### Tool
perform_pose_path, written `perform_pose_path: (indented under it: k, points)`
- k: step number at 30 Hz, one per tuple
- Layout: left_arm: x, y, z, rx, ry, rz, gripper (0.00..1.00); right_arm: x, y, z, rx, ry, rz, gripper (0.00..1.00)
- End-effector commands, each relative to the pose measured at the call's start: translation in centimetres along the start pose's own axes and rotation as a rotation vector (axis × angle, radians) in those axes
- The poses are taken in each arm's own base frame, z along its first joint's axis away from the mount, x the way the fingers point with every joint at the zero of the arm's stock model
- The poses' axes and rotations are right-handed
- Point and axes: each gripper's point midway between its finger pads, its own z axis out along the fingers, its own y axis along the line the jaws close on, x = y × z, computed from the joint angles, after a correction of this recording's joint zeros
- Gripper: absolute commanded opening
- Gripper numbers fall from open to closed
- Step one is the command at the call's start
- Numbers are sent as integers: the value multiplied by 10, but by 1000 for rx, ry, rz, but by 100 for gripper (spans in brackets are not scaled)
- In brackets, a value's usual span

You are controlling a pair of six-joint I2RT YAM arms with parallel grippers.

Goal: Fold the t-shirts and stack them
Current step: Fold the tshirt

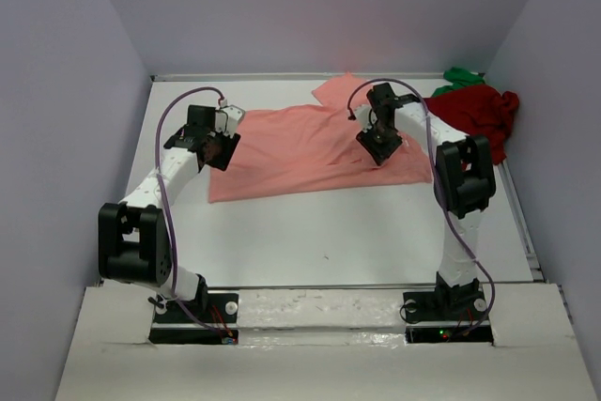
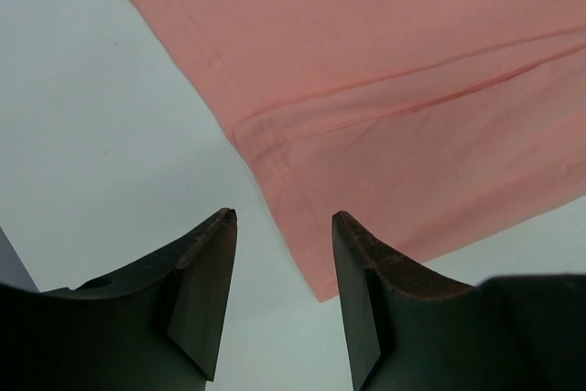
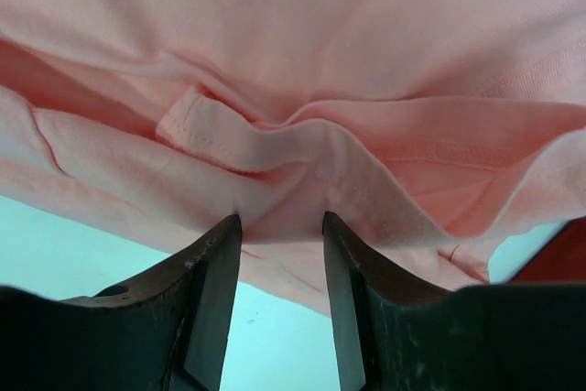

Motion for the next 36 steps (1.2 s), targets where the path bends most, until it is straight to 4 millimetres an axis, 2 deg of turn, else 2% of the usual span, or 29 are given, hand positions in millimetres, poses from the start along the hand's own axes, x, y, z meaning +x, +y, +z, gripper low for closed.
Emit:
perform_pose_path:
  k: [1, 7, 17, 20, 21, 24, 25, 28, 33, 36]
  points:
    - [-6, -1, -11, 2, -35, 12, 58, -3, -8, -26, 65, -55, 8, 47]
    - [-5, -2, -11, 3, -34, 9, 58, 12, -1, -21, 53, -33, 17, 47]
    - [-1, -3, -11, 4, -26, 8, 58, 13, 1, -18, 44, -25, 22, 47]
    - [-1, -3, -12, 1, -29, 8, 58, -1, -6, -28, 63, -67, 20, 47]
    - [-3, -2, -13, 0, -36, 10, 58, -11, -11, -36, 79, -97, 21, 47]
    - [-4, -1, -15, -2, -39, 9, 58, -25, -16, -46, 82, -119, 22, 47]
    - [-4, -2, -15, -1, -39, 10, 58, -37, -21, -56, 95, -152, 21, 47]
    - [-3, -1, -15, -3, -38, 9, 58, -51, -29, -66, 114, -174, 16, 47]
    - [-1, -2, -13, -1, -31, 10, 58, -66, -36, -69, 127, -204, 14, 48]
    - [0, -2, -12, -2, -28, 10, 58, -68, -36, -59, 113, -188, 14, 47]
